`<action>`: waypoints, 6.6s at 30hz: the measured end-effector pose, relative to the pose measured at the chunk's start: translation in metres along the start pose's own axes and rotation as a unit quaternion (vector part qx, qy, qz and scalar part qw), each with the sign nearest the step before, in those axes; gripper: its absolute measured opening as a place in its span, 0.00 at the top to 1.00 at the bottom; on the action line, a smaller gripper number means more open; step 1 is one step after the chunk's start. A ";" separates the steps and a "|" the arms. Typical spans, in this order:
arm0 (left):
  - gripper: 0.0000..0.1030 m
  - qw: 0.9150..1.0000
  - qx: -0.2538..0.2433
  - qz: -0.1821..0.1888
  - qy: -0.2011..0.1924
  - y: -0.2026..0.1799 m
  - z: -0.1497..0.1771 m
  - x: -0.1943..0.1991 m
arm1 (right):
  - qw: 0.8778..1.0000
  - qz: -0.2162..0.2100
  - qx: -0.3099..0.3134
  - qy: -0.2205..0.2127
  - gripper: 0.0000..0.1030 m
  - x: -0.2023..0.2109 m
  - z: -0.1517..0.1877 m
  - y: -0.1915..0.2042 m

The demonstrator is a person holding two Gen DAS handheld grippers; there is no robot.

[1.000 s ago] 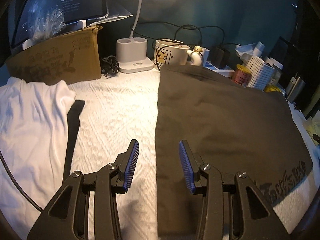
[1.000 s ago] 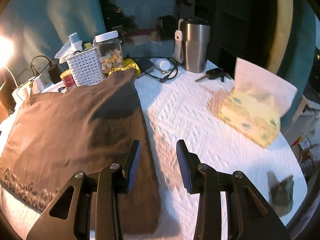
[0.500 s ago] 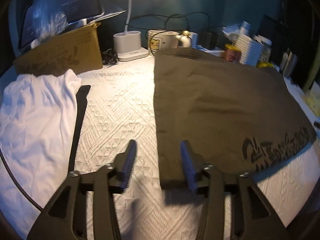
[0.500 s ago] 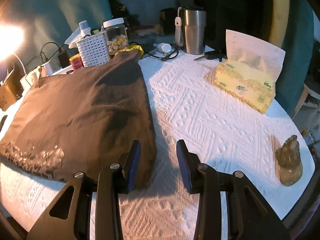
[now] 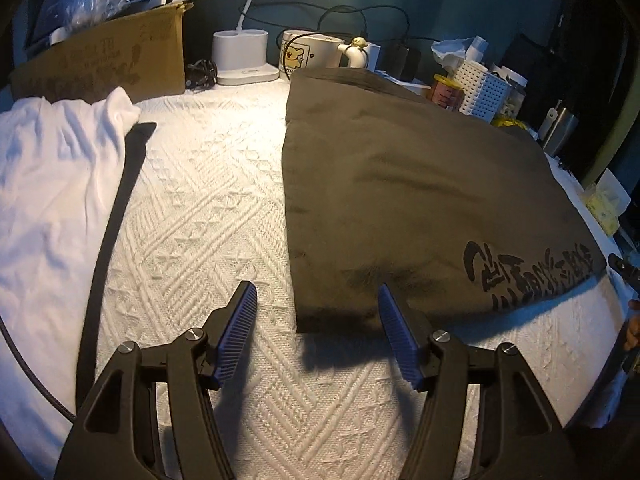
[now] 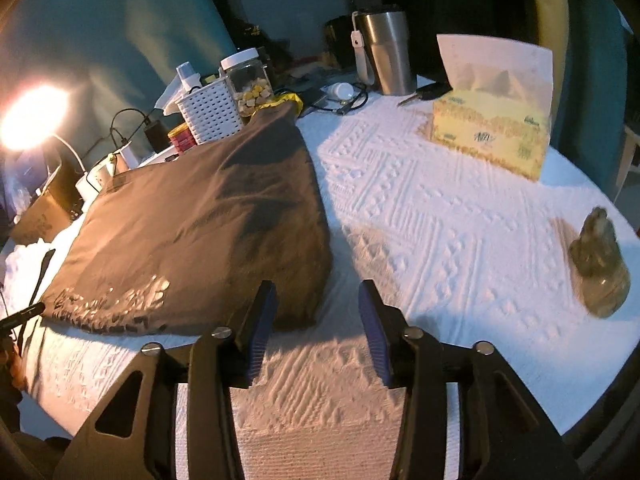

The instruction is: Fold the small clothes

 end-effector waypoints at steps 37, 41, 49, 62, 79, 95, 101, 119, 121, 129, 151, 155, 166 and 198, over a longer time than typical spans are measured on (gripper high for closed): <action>0.92 0.995 -0.084 0.019 0.051 -0.057 0.050 0.049 | 0.996 0.086 0.023 -0.028 0.95 0.050 0.035 0.005; 0.92 0.994 -0.090 0.019 0.055 -0.058 0.055 0.053 | 0.995 0.091 0.025 -0.026 0.95 0.060 0.049 0.002; 0.92 0.993 -0.094 0.007 0.070 -0.056 0.066 0.041 | 0.996 0.082 0.015 -0.012 0.94 0.056 0.065 -0.005; 0.86 0.996 -0.012 0.071 0.054 -0.026 0.065 0.055 | 0.991 0.132 -0.027 -0.003 0.94 0.055 0.068 -0.039; 0.66 1.000 0.002 0.001 0.002 0.007 -0.001 0.038 | 0.991 0.136 -0.004 -0.001 0.68 0.032 0.034 -0.036; 0.57 0.998 -0.037 0.021 0.044 -0.011 -0.041 -0.034 | 0.996 0.089 0.005 0.031 0.66 -0.034 -0.012 -0.013; 0.57 0.997 -0.067 -0.008 0.039 -0.018 -0.043 -0.039 | 0.990 0.126 0.051 0.032 0.96 -0.040 -0.009 -0.001; 0.57 0.996 -0.067 0.010 -0.058 -0.050 -0.042 0.008 | 0.992 0.112 -0.053 0.007 0.43 0.020 0.024 -0.040; 0.57 0.995 -0.082 0.022 -0.059 -0.062 -0.036 0.011 | 0.992 0.100 -0.073 0.001 0.43 0.034 0.030 -0.046; 0.57 0.993 -0.088 0.054 -0.061 -0.082 -0.018 0.028 | 0.993 0.068 -0.093 -0.002 0.43 0.065 0.055 -0.034; 0.57 0.996 -0.066 0.030 -0.042 -0.051 -0.007 0.020 | 0.992 0.015 -0.128 -0.007 0.32 0.032 0.057 0.015; 0.57 0.997 -0.062 0.026 -0.035 -0.045 -0.009 0.013 | 0.992 -0.001 -0.128 -0.006 0.32 0.020 0.049 0.025; 0.57 0.999 -0.048 0.019 -0.013 -0.026 -0.018 -0.009 | 0.995 -0.011 -0.099 -0.004 0.32 -0.017 0.016 0.051; 0.57 0.999 -0.031 0.027 0.005 0.011 -0.053 -0.029 | 0.999 0.044 0.022 0.010 0.79 -0.052 -0.040 0.114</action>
Point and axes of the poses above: each gripper's, at about its wrist camera, not at the fingertips, and x roughly against the way its jaws point, y to its left, z to its underside, the point moved 1 cm from there along -x, roughly the way its jaws point, and after that the axes turned 3 degrees about y, right-handed, at the moved point
